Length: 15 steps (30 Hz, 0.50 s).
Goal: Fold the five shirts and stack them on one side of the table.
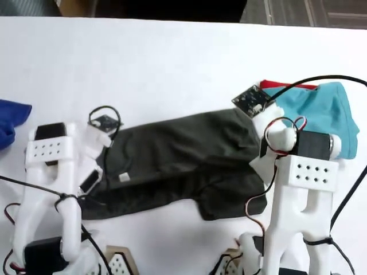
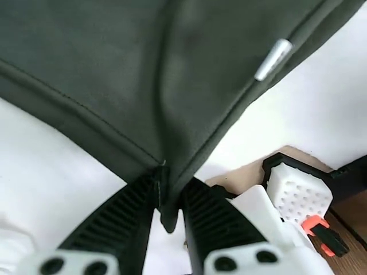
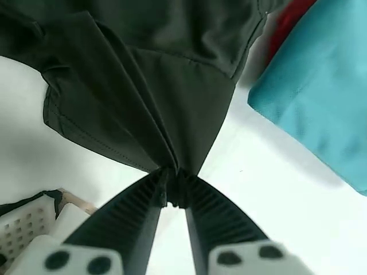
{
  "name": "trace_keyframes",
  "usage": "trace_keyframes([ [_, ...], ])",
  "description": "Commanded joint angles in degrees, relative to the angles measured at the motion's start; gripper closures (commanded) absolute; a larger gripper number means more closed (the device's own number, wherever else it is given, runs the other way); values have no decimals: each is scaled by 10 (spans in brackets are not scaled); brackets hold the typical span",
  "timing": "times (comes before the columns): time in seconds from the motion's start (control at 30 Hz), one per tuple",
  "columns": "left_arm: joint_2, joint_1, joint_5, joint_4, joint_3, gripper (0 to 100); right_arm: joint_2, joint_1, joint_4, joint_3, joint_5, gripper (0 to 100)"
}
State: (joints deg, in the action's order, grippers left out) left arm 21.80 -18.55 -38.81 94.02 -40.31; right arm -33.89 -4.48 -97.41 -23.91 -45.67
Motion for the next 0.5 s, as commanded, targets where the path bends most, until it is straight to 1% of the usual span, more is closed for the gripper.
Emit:
trace_keyframes([
  [0.0, 18, -11, -8, 5, -7, 975, -21, -6, -3, -8, -2, 976],
  [0.17, 19, -11, -8, -4, -16, 975, -22, -6, -2, -46, -2, 976],
  [0.47, 13, -11, -11, -4, -17, 975, -22, -6, -2, -50, -1, 976],
])
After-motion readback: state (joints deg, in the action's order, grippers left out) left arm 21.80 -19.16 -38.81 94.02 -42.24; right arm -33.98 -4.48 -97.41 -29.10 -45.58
